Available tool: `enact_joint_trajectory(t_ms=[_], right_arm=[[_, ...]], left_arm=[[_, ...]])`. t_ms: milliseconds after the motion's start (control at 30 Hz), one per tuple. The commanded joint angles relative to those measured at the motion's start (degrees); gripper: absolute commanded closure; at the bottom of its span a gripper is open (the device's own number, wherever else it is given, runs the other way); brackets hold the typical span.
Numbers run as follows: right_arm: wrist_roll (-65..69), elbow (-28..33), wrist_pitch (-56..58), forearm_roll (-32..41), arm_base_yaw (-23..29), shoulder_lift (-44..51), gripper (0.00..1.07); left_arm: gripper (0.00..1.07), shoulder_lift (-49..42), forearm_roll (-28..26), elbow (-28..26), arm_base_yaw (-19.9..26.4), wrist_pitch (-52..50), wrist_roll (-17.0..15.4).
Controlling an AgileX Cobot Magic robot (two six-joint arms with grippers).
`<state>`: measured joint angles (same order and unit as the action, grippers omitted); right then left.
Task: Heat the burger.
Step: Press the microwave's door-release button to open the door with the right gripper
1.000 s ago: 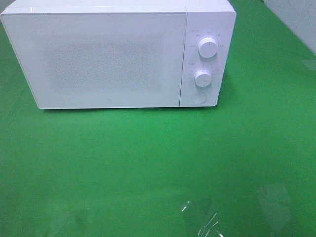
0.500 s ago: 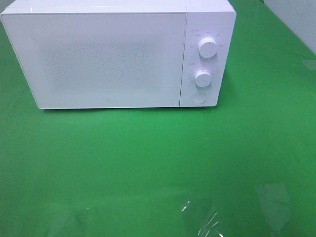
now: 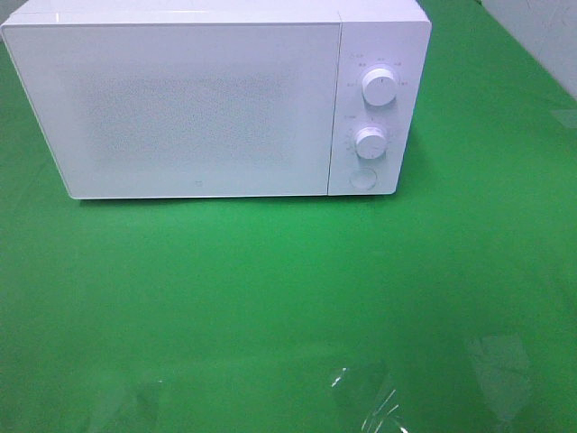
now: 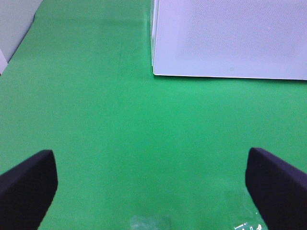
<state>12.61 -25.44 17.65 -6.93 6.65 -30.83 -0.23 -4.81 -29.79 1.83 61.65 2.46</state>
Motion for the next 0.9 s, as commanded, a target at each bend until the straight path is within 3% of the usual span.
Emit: enact_joint_trajectory(t_ms=[33, 900], right_arm=[[0.29, 0.06, -5.39, -0.92, -0.46, -4.30, 0.31], [0.29, 0.11, -39.76, -0.63, -0.46, -37.13, 0.31]], left_arm=[[0.08, -0.92, -0.06, 0.23, -0.29, -0.40, -0.34], [0.08, -0.92, -0.06, 0.23, -0.29, -0.40, -0.34]])
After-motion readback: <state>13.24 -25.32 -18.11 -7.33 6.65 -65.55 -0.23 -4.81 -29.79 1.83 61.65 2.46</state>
